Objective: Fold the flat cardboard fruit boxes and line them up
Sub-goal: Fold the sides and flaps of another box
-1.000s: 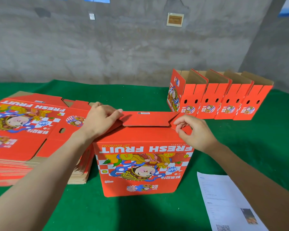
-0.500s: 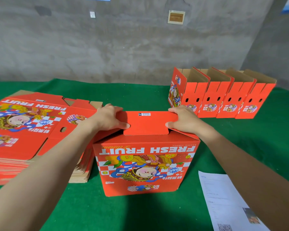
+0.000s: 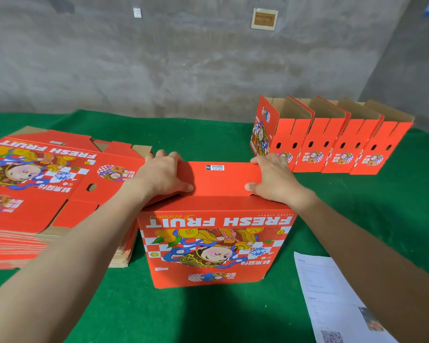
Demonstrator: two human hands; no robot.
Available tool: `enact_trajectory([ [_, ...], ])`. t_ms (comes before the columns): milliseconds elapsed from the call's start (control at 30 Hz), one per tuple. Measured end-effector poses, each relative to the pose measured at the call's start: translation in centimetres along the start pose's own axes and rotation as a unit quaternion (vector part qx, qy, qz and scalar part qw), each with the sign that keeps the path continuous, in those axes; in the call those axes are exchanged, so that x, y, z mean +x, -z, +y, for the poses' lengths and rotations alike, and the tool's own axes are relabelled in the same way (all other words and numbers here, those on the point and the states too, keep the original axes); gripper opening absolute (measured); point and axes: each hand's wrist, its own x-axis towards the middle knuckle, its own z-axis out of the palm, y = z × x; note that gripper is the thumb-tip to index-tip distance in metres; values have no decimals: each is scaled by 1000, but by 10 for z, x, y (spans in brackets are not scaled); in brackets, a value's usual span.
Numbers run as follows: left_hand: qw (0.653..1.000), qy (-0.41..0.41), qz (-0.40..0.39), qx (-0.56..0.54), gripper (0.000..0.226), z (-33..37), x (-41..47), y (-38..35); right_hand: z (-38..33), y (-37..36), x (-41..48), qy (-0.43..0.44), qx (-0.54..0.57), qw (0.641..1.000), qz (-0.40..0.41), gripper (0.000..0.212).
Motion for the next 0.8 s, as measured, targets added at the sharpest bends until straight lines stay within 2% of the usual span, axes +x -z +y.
enact_trajectory([
  [167,1000,-4,7,-28,76,-3,1,0,2,1,-1,6,14,1000,-10,66],
  [300,994,-10,13,-107,64,-10,0,0,8,2,-1,11,80,997,-14,56],
  [400,982,-3,45,-186,60,-16,3,-3,9,3,-1,8,110,994,1,44],
  [467,938,22,52,-342,68,-23,4,-5,11,3,-1,6,144,989,16,37],
  [500,892,42,46,-447,74,-27,2,-6,12,4,-2,-4,178,984,26,36],
  [567,775,73,38,-627,73,-39,-6,-9,15,7,-3,-50,290,954,60,35],
  [600,746,89,39,-658,66,-46,-12,-13,18,9,-6,-83,358,927,78,35],
  [633,749,105,30,-653,60,-54,-18,-19,21,10,-10,-121,416,897,94,33],
  [667,767,120,5,-631,60,-62,-24,-25,24,8,-16,-158,450,874,95,29],
  [700,787,129,-33,-602,60,-67,-31,-31,31,0,-22,-196,458,865,70,25],
  [733,801,126,-75,-581,59,-74,-36,-36,36,-10,-31,-229,463,856,29,23],
  [800,803,111,-121,-573,54,-77,-40,-41,41,-31,-50,-294,457,836,-79,28],
])
